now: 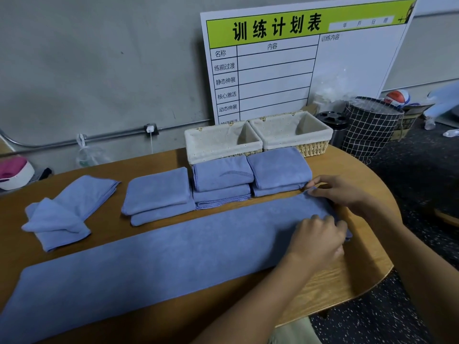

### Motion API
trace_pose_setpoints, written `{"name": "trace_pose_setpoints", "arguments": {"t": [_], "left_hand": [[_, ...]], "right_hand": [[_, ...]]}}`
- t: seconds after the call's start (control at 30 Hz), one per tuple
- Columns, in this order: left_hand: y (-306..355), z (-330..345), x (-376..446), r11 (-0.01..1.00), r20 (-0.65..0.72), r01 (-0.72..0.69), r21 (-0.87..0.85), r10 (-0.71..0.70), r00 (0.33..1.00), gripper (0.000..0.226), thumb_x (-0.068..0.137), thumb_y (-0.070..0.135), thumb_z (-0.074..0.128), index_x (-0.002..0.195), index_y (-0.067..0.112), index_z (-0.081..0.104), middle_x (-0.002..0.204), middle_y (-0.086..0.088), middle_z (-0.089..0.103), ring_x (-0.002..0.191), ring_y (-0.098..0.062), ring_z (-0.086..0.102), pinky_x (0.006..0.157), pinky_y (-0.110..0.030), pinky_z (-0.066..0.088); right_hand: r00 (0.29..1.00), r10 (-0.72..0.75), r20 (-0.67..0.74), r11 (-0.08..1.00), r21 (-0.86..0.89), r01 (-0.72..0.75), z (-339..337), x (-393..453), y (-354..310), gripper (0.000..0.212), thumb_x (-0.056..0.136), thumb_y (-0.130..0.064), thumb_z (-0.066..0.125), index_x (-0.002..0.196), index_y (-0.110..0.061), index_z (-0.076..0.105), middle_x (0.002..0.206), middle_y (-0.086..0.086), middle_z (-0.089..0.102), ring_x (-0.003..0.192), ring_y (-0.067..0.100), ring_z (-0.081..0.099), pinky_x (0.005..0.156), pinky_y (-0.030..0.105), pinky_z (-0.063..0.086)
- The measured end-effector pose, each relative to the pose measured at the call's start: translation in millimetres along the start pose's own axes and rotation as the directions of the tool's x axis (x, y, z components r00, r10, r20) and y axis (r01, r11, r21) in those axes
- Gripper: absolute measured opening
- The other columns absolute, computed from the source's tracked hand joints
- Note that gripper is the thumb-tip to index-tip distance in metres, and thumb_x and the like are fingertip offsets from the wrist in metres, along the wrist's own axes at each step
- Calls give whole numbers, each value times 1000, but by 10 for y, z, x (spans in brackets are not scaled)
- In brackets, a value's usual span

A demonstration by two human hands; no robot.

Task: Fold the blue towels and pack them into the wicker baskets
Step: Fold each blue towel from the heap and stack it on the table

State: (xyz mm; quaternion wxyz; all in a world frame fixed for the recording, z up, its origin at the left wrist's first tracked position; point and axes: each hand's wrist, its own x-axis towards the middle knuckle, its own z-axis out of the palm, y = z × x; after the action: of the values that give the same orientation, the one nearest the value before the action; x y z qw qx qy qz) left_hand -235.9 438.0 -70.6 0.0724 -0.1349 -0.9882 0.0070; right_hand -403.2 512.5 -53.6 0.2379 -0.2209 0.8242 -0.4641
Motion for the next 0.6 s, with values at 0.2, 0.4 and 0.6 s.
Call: {"name": "trace_pose_setpoints", "arguments": {"t": [0.2,0.4,0.6], "left_hand": [[54,-36,70,998,-35,62,26,-61,998,17,91,39,62,91,22,57,77,1,53,66,-13,53,49,-28,32],[-42,-38,-22,968,-244,135,-209,-185,952,16,84,26,63,84,12,55,69,-8,59,58,-28,59,49,-28,30],[-233,-99,-363,684,-272,144,-715,-462,844,27,87,23,61,69,18,41,58,5,50,53,-9,46,51,-28,39]], "right_hand": [[1000,-4,2,1000,2,4,-27,1,1,14,92,-16,70,103,-8,70,106,13,72,102,26,65,84,31,46],[999,-50,-1,995,91,50,-85,-15,13,13,95,-7,63,102,-3,72,111,20,69,98,24,63,80,29,47],[994,-65,85,951,309,35,-21,-67,-82,14,97,-10,57,97,-9,71,91,6,65,82,21,58,68,30,46]]}}
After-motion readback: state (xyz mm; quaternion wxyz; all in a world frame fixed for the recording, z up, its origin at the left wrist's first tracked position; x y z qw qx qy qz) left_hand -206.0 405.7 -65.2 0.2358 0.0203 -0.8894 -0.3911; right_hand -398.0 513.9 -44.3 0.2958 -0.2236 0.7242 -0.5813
